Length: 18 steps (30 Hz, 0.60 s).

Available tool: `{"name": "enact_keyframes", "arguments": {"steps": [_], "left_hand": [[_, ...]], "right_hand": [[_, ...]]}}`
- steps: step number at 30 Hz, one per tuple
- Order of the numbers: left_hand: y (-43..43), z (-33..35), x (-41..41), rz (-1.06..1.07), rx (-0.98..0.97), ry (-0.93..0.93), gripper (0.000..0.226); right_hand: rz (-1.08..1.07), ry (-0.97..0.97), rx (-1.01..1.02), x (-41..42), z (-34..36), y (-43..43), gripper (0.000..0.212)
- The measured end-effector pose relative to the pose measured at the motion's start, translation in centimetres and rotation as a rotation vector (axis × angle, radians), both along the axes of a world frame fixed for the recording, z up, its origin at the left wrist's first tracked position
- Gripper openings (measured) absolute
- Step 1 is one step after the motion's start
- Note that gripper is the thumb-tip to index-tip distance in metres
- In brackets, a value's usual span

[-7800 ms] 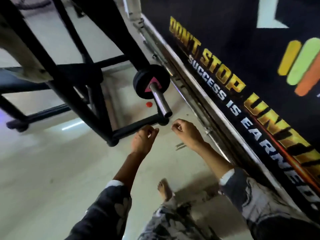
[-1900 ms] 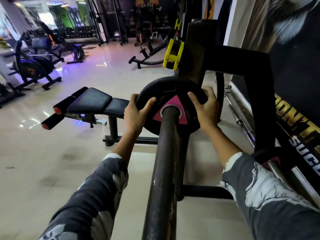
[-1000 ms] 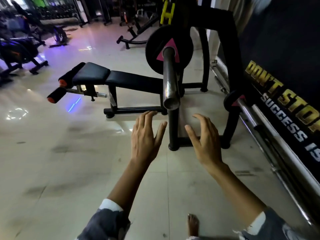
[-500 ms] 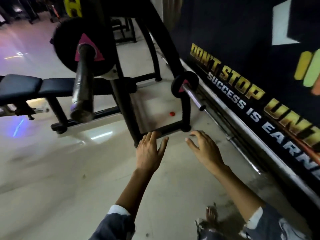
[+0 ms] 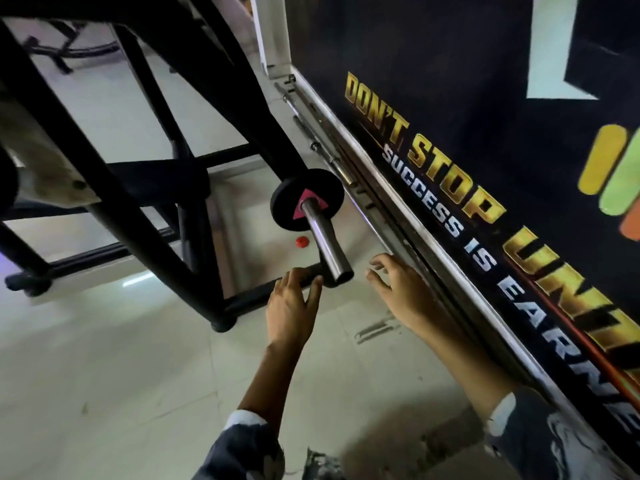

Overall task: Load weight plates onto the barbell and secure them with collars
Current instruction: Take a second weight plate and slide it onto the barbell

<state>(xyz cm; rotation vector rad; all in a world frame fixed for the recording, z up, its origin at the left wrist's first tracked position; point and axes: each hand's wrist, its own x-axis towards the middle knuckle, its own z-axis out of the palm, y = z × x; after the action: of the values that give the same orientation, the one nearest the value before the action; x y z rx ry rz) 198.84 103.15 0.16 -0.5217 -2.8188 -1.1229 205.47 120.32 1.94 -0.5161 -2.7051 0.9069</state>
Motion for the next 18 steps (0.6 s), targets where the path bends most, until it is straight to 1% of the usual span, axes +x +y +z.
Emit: {"name": "enact_keyframes", "arguments": {"steps": [3, 6, 8, 11, 12, 14, 15, 16, 18], "left_hand": [[2.4, -3.2, -6.0, 0.034, 0.028, -0.044, 0.026], [4.4, -7.8, -12.9, 0.109, 0.097, -0.095, 0.033], [5.7, -11.1, -17.6, 0.168, 0.171, -0.105, 0.042], [7.1, -14.7, -24.1, 0.245, 0.316, -0.119, 0.059], [7.3, -15.7, -26.0, 0.247, 0.374, -0.144, 0.064], [7.6, -17.0, -29.4, 0.197, 0.502, -0.193, 0.069], [7.7, -17.0, -30.6, 0.155, 0.538, -0.188, 0.067], [7.9, -17.1, -31.6, 0.108, 0.548, -0.165, 0.059], [8.6, -17.1, -33.1, 0.045, 0.579, -0.124, 0.036]], "right_hand": [[-0.009, 0.010, -0.057, -7.1, -2.8, 3.2, 0.026], [-0.025, 0.017, -0.149, -14.9, -6.9, 5.9, 0.032], [-0.026, 0.072, -0.275, -20.5, -10.0, 7.5, 0.042], [-0.006, 0.172, -0.528, -27.9, -14.9, 9.6, 0.062], [-0.012, 0.195, -0.586, -29.9, -16.3, 10.2, 0.064], [-0.021, 0.255, -0.685, -32.9, -18.6, 11.4, 0.057], [-0.027, 0.275, -0.717, -33.9, -19.0, 11.8, 0.050], [-0.026, 0.284, -0.735, -34.8, -19.3, 12.4, 0.044], [-0.006, 0.297, -0.734, -36.1, -19.7, 13.4, 0.041]]}}
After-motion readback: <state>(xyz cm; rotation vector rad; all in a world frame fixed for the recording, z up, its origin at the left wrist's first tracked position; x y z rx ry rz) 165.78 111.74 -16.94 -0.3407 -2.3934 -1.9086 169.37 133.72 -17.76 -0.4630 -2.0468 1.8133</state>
